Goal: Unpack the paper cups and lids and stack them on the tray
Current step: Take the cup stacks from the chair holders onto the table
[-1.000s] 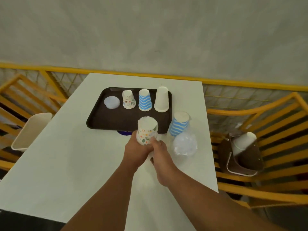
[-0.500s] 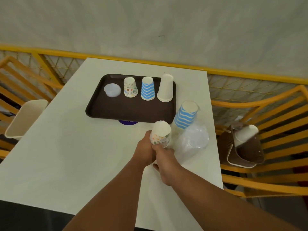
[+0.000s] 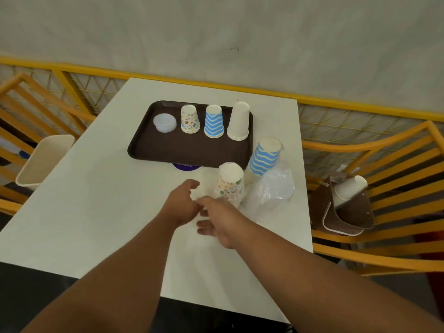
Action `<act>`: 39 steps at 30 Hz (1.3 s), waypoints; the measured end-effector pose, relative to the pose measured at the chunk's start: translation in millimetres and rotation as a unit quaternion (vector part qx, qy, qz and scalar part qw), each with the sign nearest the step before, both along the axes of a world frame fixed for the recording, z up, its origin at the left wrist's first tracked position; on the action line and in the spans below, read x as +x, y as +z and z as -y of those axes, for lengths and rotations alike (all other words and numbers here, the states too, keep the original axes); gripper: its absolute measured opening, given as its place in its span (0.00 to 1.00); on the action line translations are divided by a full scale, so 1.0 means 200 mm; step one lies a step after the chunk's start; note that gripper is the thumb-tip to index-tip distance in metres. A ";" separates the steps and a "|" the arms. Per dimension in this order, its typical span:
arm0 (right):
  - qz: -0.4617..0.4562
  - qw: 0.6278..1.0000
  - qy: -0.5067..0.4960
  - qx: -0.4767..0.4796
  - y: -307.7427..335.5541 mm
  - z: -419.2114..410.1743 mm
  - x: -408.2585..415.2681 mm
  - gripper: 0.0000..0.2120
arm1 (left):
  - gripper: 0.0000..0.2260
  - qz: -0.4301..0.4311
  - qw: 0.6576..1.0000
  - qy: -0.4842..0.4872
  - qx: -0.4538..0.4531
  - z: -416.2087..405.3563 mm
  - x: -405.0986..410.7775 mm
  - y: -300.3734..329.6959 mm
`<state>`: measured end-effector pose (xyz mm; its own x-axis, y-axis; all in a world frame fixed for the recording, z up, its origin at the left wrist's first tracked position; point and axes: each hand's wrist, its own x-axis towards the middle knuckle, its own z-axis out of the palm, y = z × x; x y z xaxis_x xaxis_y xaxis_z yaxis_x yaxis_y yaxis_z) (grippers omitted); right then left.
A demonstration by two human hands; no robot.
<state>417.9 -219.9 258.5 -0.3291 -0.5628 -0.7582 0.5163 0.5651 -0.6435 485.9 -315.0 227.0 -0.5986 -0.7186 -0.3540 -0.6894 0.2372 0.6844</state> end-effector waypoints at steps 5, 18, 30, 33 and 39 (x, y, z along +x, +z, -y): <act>-0.193 0.970 -0.045 -0.143 0.24 0.01 -0.06 0.09 | 0.13 -0.139 0.986 0.050 -0.082 0.01 -0.11 0.32; -0.314 0.848 -0.338 -0.262 0.37 -0.50 -0.92 0.19 | 0.06 -0.309 0.928 -0.081 -0.191 -0.54 -1.09 0.85; -0.078 0.868 -0.491 0.009 -0.68 -1.22 -2.08 0.07 | 0.06 -0.129 0.963 -0.229 -0.056 -1.19 -2.27 -0.02; -0.002 0.874 -0.485 0.035 -0.98 -1.28 -2.30 0.13 | 0.08 -0.066 0.967 -0.240 -0.053 -1.22 -2.53 -0.32; 0.075 0.885 -0.452 0.085 -1.45 -1.30 -2.51 0.23 | 0.17 0.015 0.936 -0.330 -0.124 -1.26 -2.92 -0.85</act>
